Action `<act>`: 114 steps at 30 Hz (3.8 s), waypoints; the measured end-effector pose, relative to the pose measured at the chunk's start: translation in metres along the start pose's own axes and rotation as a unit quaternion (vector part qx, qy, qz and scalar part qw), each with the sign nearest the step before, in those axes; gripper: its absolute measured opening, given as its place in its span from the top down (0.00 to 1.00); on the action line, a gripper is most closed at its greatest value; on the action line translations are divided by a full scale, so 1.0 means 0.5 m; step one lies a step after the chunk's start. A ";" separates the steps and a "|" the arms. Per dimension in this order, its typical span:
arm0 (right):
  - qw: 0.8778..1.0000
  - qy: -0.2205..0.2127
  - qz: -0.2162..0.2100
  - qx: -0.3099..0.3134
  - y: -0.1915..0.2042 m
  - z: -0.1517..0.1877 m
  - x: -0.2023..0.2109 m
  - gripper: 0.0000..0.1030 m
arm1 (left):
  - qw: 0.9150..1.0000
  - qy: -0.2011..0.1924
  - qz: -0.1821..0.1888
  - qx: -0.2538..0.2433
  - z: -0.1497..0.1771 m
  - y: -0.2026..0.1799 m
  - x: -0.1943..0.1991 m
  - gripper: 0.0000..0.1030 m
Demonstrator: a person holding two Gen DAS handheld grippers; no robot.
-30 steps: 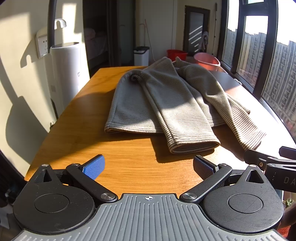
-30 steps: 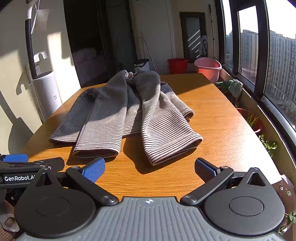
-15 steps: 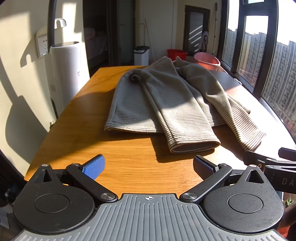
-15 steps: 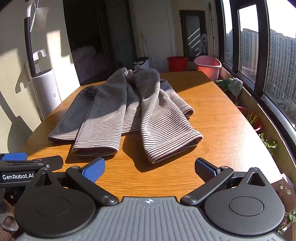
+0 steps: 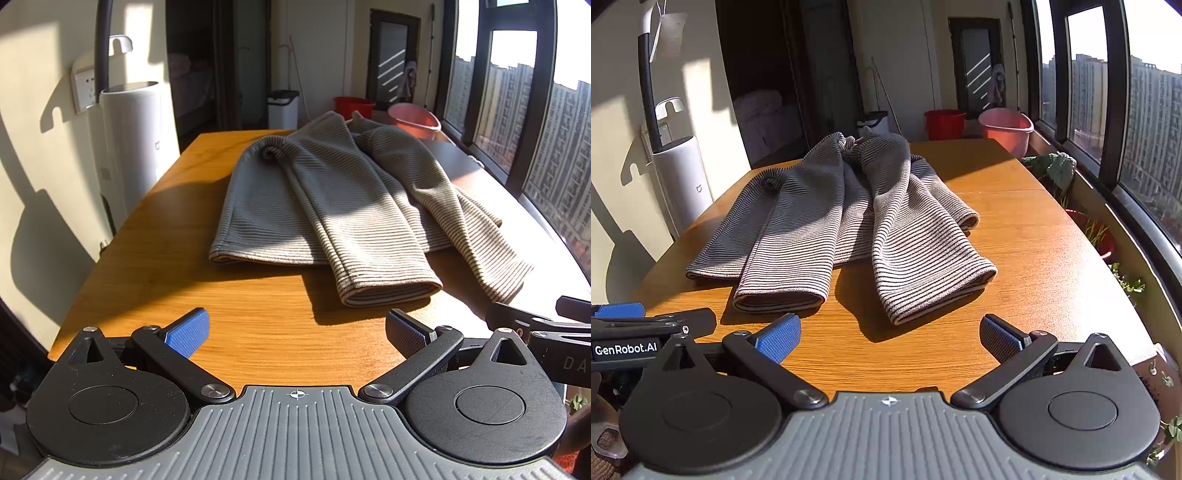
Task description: Fold clothes
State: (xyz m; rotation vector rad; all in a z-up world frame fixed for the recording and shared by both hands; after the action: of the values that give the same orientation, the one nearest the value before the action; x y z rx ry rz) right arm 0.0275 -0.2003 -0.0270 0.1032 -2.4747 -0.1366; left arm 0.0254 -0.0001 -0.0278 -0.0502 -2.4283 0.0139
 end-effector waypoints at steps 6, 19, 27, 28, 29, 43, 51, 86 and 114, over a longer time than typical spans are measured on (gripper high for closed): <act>1.000 -0.025 -0.013 0.001 -0.015 -0.032 -0.001 0.00 | 0.999 -0.014 0.043 -0.011 -0.017 -0.001 -0.004 0.00; 0.987 -0.109 -0.111 -0.043 -0.042 -0.258 -0.214 0.00 | 0.984 -0.046 0.151 -0.083 -0.203 -0.053 -0.195 0.00; 0.973 -0.011 -0.224 -0.059 0.013 -0.311 -0.412 0.00 | 0.984 -0.004 0.166 -0.065 -0.279 -0.034 -0.370 0.00; 0.972 -0.003 -0.223 -0.069 0.013 -0.306 -0.430 0.00 | 0.985 -0.002 0.163 -0.061 -0.277 -0.030 -0.379 0.00; 0.971 0.004 -0.225 -0.081 0.010 -0.301 -0.446 0.00 | 0.985 -0.003 0.161 -0.057 -0.275 -0.026 -0.385 0.00; 0.950 -0.010 -0.275 -0.144 -0.066 -0.242 -0.376 0.00 | 0.983 -0.005 0.179 -0.044 -0.226 -0.016 -0.359 0.00; 0.944 -0.012 -0.291 -0.157 -0.093 -0.206 -0.328 0.00 | 0.987 0.016 0.149 -0.061 -0.163 -0.050 -0.282 0.00; 0.941 -0.022 -0.294 -0.167 -0.092 -0.207 -0.325 0.00 | 0.979 -0.040 0.201 0.015 -0.216 -0.003 -0.216 0.86; 0.940 -0.023 -0.294 -0.169 -0.094 -0.206 -0.324 0.00 | 0.984 -0.024 0.175 0.024 -0.253 0.060 -0.244 0.94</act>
State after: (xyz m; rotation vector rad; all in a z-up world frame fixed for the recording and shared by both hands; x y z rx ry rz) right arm 0.2205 -0.2368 -0.0507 0.6957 -2.3518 -0.8191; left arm 0.2013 0.0247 -0.0123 -0.4574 -2.4355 0.2350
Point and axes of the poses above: each gripper's, at about its wrist camera, not at the fingertips, and x roughly against the way its jaws point, y to its left, z to its underside, the point moved 3 cm from there along -x, roughly the way its jaws point, and after that the axes turned 2 degrees about z, right-handed, at the moved point
